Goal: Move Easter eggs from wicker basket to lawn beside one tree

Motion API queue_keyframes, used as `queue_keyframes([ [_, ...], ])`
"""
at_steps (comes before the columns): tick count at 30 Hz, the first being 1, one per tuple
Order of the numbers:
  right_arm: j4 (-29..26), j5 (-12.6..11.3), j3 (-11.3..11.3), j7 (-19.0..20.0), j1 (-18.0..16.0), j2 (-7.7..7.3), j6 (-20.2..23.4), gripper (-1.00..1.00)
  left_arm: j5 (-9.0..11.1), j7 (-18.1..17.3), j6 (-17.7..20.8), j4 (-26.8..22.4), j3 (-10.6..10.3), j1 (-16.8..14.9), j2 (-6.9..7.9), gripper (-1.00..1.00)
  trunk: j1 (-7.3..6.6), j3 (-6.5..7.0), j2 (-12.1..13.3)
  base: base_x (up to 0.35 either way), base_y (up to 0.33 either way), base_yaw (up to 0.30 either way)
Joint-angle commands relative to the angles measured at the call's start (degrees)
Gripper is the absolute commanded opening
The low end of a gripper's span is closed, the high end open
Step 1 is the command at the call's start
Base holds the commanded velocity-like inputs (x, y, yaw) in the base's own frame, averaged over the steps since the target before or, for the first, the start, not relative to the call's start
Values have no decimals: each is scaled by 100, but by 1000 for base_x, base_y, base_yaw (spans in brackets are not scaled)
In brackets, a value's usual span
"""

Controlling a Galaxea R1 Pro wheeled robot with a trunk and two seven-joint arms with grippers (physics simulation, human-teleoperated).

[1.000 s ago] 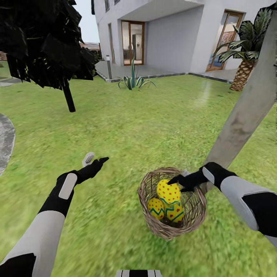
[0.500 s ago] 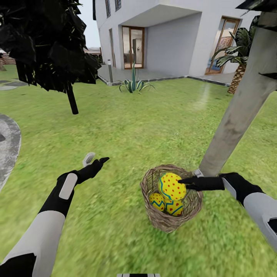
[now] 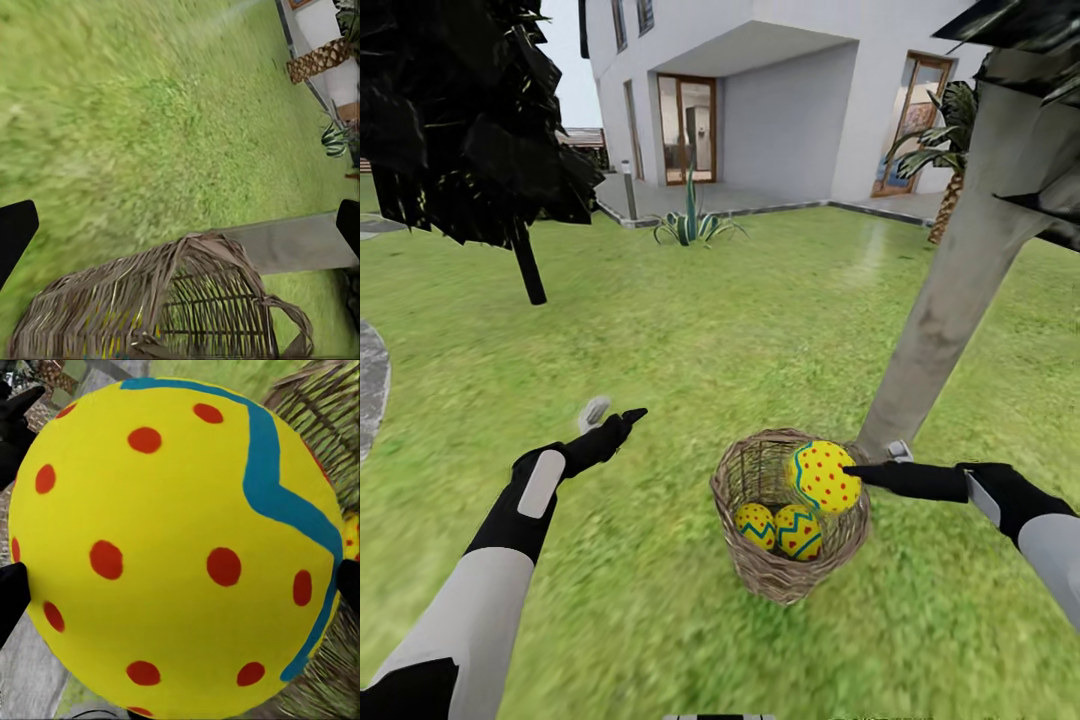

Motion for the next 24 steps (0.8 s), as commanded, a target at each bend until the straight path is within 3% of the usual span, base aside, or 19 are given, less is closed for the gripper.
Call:
queue_keyframes([
  [1,17,-48,-17,0,-2,-18,59,-100,7,-16,43,-3,17,-2,-15,100,-1,3,-2,0,0,-208],
  [6,117,-57,-76,9,9,-359,59,-100,5,-22,51,0,9,-2,-45,100,-1,40,-2,0,0,-208],
  [10,146,-50,-138,-10,10,-422,59,-100,11,-19,52,-3,17,-2,-38,100,-1,71,-2,0,0,-208],
  [17,186,-10,-128,-126,10,-730,67,-100,19,-16,60,-8,17,-2,0,100,-1,120,-2,0,0,-215],
  [24,211,12,-125,-334,10,-779,66,-100,28,-16,60,-12,17,-3,6,100,-1,167,-2,0,0,-219],
])
